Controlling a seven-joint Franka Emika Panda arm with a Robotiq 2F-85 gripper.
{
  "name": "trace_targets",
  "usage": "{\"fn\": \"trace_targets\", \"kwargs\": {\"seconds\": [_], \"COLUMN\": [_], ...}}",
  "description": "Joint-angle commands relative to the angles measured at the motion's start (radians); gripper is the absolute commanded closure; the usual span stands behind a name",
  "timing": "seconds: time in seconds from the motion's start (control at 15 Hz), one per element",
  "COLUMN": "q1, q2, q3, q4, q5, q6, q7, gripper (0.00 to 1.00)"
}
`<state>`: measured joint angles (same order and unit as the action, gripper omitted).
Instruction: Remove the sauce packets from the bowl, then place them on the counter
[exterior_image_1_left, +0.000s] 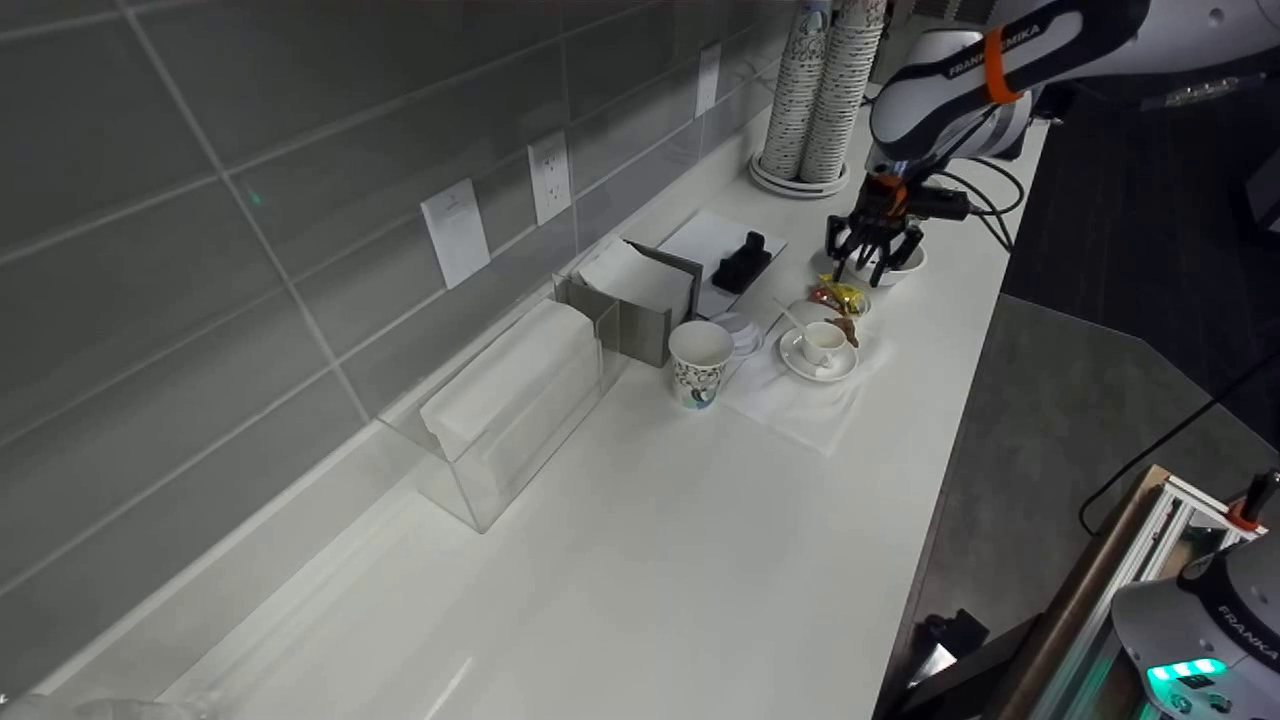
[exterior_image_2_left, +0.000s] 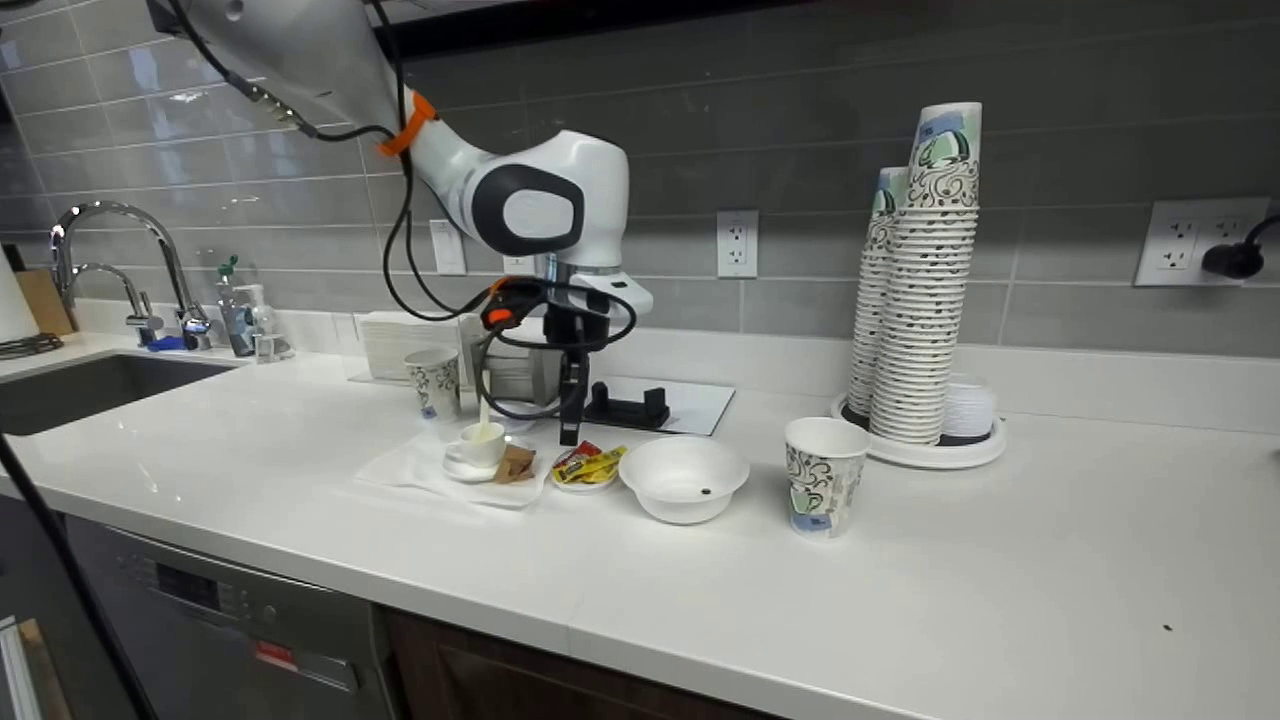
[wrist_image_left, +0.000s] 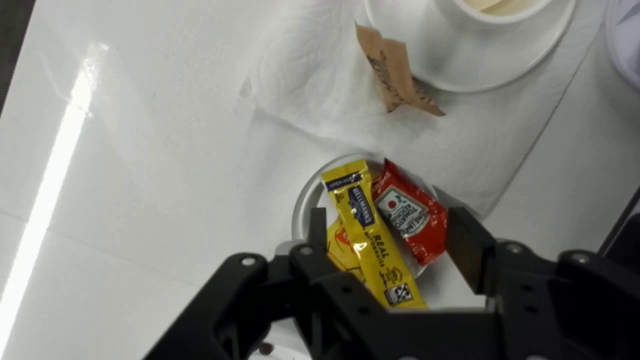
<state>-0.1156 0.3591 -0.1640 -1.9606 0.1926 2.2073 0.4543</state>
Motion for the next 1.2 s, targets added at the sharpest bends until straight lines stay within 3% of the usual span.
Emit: {"fn": "trace_targets", "kwargs": {"seconds": [0.0, 0.07, 0.27, 0.4, 0.73, 0.93, 1.0, 1.07, 1.13], "q1": [0.036, 0.037, 0.022, -0.003, -0.031, -0.036, -0.041, -0.034, -0.036], "q2": [-0.108, -0.133, -0.208, -0.265, -0.372, -0.424, -0.435, -0.379, -0.387], "q3": [-0.039, -0.043, -0.038, -0.017, -0.002, -0.016, -0.022, -0.014, -0.016], "q4": [-0.070, -0.082, -0.123, -0.166, -0.236, -0.278, -0.286, -0.239, -0.245], "q5": [-0.124, -0.159, -0.209, -0.169, -0.031, -0.039, -0.068, -0.055, -0.055], "q6": [0.081, 0.114, 0.188, 0.230, 0.173, 0.155, 0.141, 0.163, 0.160], "q7": [0.031, 0.017, -0.029, -0.158, -0.479, -0.619, -0.650, -0.576, -0.586], "gripper": [0.05, 0.00, 0.00, 0.00, 0.00, 0.00, 0.00, 0.00, 0.00]}}
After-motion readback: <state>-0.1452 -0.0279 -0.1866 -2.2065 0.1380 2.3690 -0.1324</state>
